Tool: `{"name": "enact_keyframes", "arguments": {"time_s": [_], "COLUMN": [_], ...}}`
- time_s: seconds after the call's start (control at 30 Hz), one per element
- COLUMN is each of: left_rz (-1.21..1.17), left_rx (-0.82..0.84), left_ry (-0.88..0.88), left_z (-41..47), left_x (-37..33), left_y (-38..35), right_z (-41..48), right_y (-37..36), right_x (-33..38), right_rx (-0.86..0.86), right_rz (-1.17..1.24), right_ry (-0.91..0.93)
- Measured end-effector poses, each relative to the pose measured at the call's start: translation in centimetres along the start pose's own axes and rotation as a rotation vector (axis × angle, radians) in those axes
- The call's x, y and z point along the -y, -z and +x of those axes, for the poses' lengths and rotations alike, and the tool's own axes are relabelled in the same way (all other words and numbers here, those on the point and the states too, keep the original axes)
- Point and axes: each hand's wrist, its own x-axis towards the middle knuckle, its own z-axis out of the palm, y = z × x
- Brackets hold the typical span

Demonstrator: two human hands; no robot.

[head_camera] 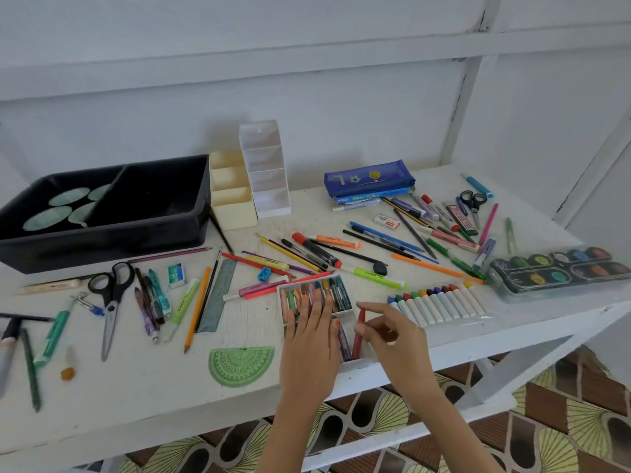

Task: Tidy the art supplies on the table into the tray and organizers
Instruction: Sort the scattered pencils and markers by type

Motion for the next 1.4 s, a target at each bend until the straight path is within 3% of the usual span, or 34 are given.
{"name": "enact_keyframes", "arguments": {"time_s": [0.1, 0.27, 0.57, 0.8, 1.1, 1.3, 1.4], "left_rz": [-0.014, -0.008, -0.020, -0.018, -0.112, -0.366, -0.512], "left_rx": [-0.009, -0.004, 0.034, 0.086, 0.111, -0.069, -0.029], "left_ry": [-0.008, 0.007, 0.010, 0.037, -0.006, 0.155, 0.153], "left_z": [-0.1, -0.1, 0.0, 0.1, 0.4, 1.9, 4.7], "left_x": [0.0, 0.0, -0.1, 0.1, 0.5, -2.6, -6.3], "left_y": [0.0, -0.2, 0.2, -0.4, -0.3, 2.3, 2.5], "right_z": [0.1, -0.2, -1.4, -3.7, -4.7, -3.3, -0.3], "right_y": [-0.6, -1.8, -2.8, -3.1, -3.7, -0.9, 2.2], "right_x": [-1.0, -3.0, -3.7, -3.2, -2.4, -0.5, -0.3], "right_rx": [0.048, -0.090, -0.146, -0.096, -0.065, -0.200, -0.254], "right_rz": [-0.198, -0.671, -0.687, -0.901, -0.770, -0.349, -0.298], "right_ry": [0.101, 0.392, 0.335, 0.247, 0.085, 0.159, 0.166]}}
